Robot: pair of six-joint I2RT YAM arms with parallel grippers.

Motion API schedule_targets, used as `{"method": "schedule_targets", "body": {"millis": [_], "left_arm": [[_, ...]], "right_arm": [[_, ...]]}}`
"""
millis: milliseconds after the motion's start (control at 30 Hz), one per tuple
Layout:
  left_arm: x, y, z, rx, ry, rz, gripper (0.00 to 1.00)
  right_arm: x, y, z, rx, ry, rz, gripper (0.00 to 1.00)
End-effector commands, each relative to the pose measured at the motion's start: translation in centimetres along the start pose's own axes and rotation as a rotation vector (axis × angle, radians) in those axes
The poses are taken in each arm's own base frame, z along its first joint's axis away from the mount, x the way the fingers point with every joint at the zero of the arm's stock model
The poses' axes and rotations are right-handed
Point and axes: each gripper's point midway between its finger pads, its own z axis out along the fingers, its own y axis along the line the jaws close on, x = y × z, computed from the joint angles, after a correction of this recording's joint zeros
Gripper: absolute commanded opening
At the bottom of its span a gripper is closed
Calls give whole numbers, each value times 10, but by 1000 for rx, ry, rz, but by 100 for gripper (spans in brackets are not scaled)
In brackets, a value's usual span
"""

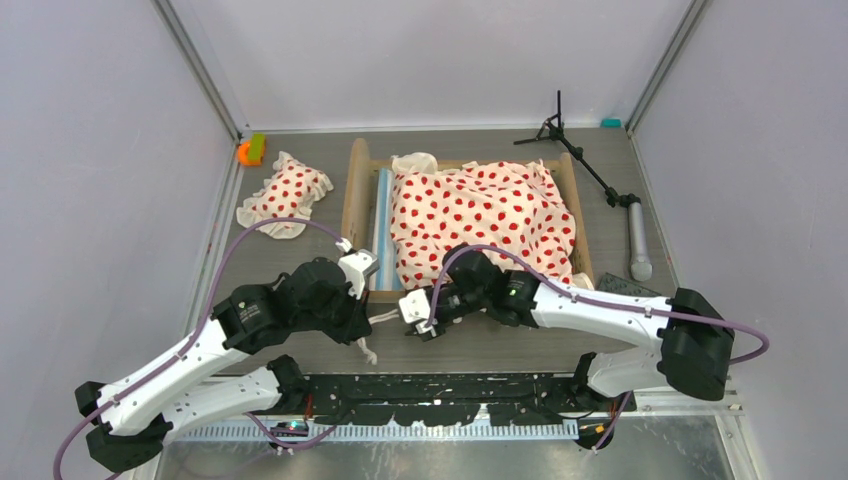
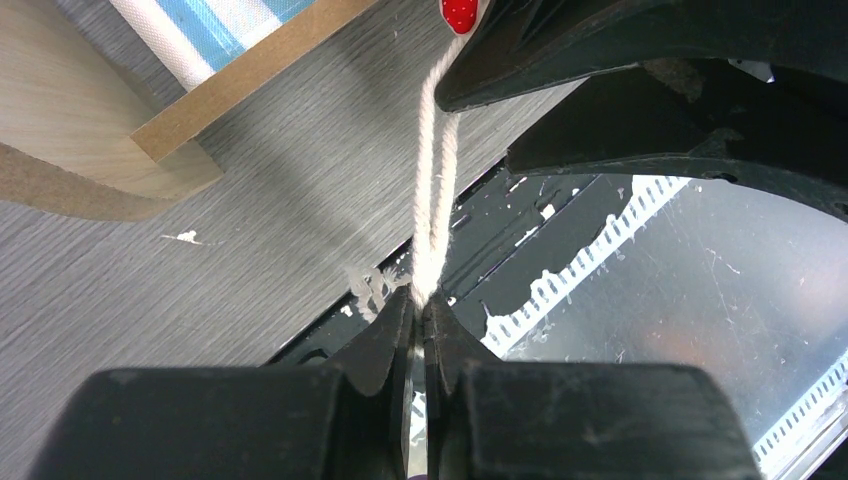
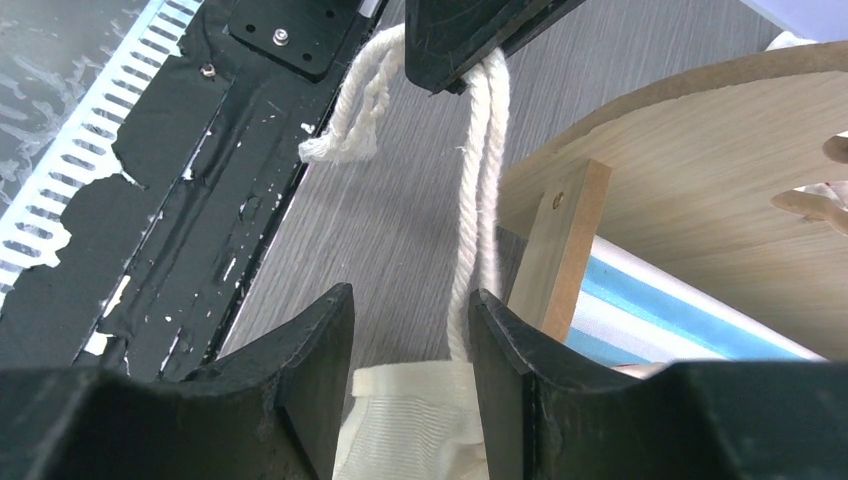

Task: Set up the pet bed
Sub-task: Cross the ropes on the bed frame.

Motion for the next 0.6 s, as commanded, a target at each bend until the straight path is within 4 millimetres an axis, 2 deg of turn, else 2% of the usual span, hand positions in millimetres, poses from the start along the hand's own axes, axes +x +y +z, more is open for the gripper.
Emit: {"method": "schedule_targets", "body": {"millis": [0, 300, 567], "left_arm": [[-6, -3, 1, 17, -23, -2, 0], [-5, -3, 1, 16, -24, -3, 0], [-4, -6, 2, 30, -13, -2, 0]], "right_arm": [[-18, -9, 4, 6, -53, -40, 51], [-12, -6, 9, -14, -47, -22, 50], [-20, -11, 25, -56, -81, -19, 50]]}}
